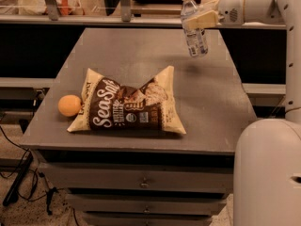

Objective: Place blue plastic bottle upright

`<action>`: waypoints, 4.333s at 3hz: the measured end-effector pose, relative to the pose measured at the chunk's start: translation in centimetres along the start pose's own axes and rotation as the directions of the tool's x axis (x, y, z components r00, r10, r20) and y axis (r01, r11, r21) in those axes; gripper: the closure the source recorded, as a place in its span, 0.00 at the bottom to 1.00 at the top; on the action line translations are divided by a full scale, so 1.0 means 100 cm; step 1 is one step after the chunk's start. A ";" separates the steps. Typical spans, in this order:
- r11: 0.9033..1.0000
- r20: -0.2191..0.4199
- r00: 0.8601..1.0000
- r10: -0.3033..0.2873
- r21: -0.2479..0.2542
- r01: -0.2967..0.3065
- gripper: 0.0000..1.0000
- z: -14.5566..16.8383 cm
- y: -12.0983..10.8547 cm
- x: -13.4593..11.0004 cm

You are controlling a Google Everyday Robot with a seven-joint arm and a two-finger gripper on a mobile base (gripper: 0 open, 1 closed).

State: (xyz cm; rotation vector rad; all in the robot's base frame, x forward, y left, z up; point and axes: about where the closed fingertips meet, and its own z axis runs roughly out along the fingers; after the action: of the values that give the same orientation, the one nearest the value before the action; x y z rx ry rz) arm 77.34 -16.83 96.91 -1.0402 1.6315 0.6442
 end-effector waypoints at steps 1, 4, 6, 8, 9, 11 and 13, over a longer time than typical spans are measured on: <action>1.000 0.028 1.000 -0.010 0.001 0.010 1.00 -0.006 -0.002 0.003; 0.998 0.124 0.991 -0.057 -0.002 0.058 1.00 -0.011 0.000 0.012; 0.998 0.157 0.986 -0.062 0.000 0.063 1.00 -0.015 0.005 0.017; 0.999 0.213 0.976 -0.037 -0.014 0.041 1.00 -0.017 0.011 0.018; 0.999 0.256 0.967 -0.014 -0.032 0.023 1.00 -0.016 0.014 0.017; 0.998 0.297 0.954 0.031 -0.067 -0.012 0.82 -0.013 0.019 0.019; 0.996 0.301 0.953 0.048 -0.086 -0.023 0.36 -0.011 0.022 0.019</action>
Offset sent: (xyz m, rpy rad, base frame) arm -0.0177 -0.0210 -0.0060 0.0573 -0.1090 0.0051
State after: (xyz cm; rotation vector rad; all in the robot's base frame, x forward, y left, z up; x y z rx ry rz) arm 74.77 -17.28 95.26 -0.9210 1.3675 0.8569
